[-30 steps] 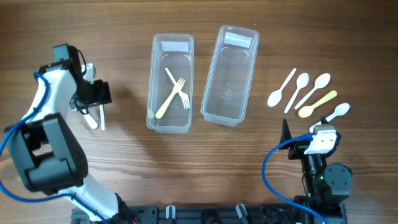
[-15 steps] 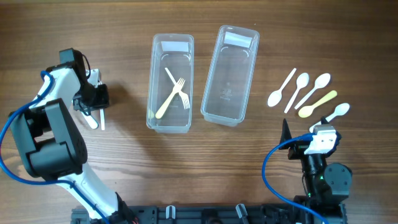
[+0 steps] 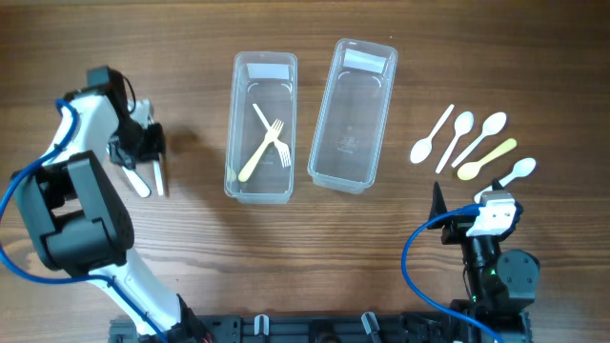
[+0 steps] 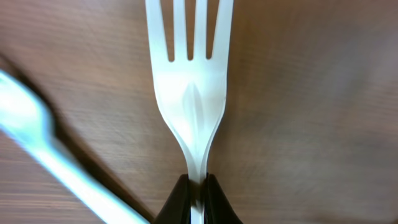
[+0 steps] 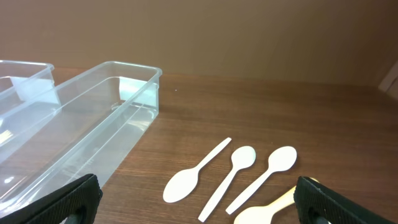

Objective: Pack container
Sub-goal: 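Grasp the next white fork with the left gripper and lift, then drop the white fork into the left container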

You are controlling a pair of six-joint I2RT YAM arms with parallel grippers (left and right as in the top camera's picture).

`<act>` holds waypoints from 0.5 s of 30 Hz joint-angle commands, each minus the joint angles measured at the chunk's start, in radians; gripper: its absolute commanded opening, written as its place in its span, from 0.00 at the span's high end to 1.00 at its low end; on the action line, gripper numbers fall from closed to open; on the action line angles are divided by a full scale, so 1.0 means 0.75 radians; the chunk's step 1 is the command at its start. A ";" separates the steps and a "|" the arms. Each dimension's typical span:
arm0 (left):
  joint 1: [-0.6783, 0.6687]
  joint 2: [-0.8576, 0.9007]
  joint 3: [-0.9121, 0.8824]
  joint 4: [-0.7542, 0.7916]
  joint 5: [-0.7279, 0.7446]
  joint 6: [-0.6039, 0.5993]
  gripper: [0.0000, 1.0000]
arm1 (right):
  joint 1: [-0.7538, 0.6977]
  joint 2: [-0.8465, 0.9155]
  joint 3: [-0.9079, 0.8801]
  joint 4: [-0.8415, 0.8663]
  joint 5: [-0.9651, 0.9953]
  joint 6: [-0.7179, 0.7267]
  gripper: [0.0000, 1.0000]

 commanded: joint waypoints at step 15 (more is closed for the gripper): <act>-0.354 -0.288 0.192 -0.072 0.660 -0.209 0.96 | 0.006 -0.012 -0.009 0.007 0.004 -0.009 0.00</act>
